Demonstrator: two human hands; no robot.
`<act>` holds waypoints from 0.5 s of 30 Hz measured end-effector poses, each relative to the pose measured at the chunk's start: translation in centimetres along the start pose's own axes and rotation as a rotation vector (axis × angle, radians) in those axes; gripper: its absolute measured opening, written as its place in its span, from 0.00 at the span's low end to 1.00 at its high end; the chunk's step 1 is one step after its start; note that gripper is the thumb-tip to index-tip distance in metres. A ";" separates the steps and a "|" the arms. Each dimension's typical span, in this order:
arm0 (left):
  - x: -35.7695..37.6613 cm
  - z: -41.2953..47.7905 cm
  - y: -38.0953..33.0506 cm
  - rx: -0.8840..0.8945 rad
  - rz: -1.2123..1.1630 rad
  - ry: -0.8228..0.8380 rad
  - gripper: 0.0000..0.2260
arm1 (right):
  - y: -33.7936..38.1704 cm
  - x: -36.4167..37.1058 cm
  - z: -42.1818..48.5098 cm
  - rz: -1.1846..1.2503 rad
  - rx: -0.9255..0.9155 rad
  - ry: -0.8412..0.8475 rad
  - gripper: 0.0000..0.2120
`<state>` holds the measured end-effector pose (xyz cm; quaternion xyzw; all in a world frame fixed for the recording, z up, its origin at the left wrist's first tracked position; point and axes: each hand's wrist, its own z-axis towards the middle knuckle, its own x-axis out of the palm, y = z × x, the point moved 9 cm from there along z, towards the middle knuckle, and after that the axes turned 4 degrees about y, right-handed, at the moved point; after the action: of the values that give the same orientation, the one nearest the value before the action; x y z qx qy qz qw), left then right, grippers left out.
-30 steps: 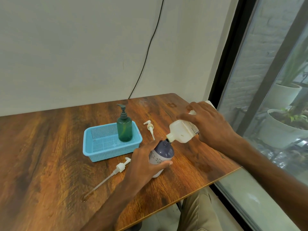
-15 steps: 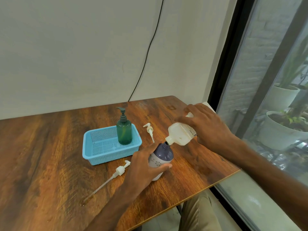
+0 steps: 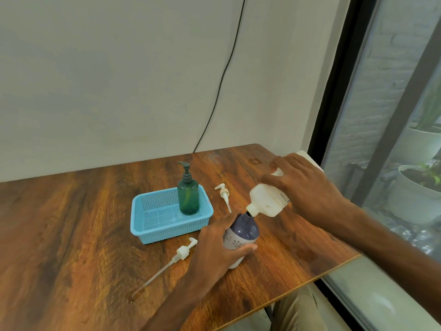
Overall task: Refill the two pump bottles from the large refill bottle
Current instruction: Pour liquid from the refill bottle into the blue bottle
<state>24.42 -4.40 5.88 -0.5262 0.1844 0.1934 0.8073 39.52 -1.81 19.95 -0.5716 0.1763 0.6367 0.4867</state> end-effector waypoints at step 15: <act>-0.1 0.0 0.0 -0.004 -0.012 -0.016 0.37 | 1.2 -0.9 0.3 -0.167 -0.012 0.046 0.39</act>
<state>24.38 -4.43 5.93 -0.5275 0.1741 0.1931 0.8088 38.21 -2.48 20.45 -0.6018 0.1353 0.5815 0.5305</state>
